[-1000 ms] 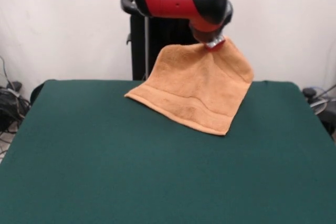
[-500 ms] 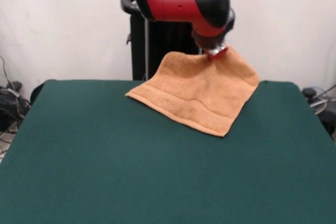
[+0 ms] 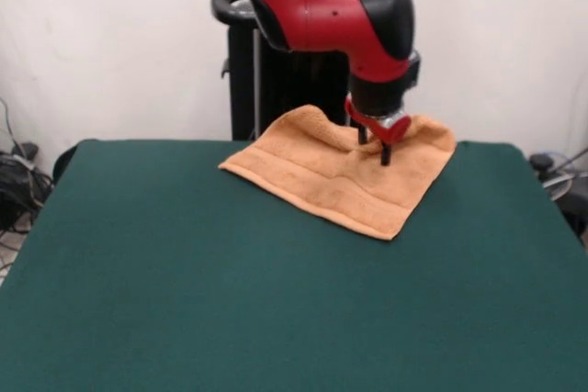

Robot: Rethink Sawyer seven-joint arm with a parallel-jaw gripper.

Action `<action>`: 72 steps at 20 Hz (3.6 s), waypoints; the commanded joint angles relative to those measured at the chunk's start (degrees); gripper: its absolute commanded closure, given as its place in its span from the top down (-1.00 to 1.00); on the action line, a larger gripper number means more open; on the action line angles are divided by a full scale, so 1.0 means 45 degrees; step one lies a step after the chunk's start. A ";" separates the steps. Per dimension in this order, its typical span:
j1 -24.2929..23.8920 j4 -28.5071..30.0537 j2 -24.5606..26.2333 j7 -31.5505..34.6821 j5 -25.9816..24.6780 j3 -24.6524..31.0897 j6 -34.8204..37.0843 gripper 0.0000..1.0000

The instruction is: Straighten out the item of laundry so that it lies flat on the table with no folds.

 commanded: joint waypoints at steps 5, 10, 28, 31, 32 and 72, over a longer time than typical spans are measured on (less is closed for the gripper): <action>0.0495 -0.1490 0.0431 0.0345 0.0252 -0.0154 0.1332 1.00; 0.0376 -0.1664 0.0373 0.0290 0.0392 -0.0046 0.2171 1.00; 0.0577 -0.1257 -0.3866 0.0412 0.0459 -0.0933 0.5585 1.00; 0.0319 -0.1148 -0.4139 0.0313 0.0363 -0.0701 0.5553 1.00; 0.0277 -0.1143 -0.4163 0.0340 0.0339 -0.0672 0.5450 1.00; 0.0487 -0.2448 -0.0019 0.0476 -0.1005 -0.1092 0.0071 1.00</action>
